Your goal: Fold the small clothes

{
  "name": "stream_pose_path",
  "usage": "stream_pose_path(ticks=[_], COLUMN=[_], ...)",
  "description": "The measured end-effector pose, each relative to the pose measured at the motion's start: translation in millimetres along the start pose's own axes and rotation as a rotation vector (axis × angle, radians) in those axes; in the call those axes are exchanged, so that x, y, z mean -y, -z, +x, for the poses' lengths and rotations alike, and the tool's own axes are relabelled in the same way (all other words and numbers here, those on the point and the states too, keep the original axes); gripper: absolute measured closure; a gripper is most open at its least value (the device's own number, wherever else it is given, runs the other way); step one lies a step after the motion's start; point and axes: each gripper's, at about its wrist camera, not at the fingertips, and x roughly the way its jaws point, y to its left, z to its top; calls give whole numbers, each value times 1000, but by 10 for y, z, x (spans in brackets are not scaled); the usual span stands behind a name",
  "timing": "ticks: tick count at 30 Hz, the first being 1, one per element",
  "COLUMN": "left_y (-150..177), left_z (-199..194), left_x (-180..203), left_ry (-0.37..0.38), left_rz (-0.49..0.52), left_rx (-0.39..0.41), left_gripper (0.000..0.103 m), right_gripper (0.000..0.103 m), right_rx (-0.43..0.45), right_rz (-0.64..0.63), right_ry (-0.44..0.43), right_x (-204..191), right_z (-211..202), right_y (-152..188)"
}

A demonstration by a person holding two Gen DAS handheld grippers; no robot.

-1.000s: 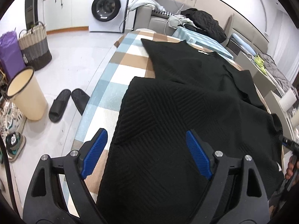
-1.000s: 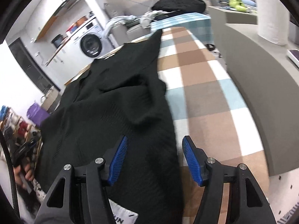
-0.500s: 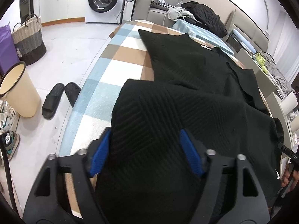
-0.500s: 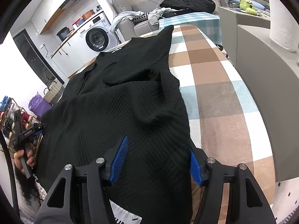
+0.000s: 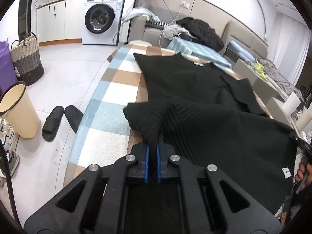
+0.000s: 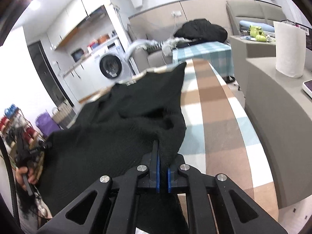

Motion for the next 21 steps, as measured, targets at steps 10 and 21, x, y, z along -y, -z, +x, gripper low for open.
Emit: stream_pose_path(ticks=[10,21], left_y=[179,276], left_z=[-659,-1086], left_x=[44,155], left_ry=[27,71], left_rz=[8,34], left_rx=[89,128], left_gripper=[100,100], right_gripper=[99,99], right_rx=[72,121], right_rz=[11,51], right_ry=[-70,-103], right_x=[12,167], right_z=[-375,-839], right_y=[134,226])
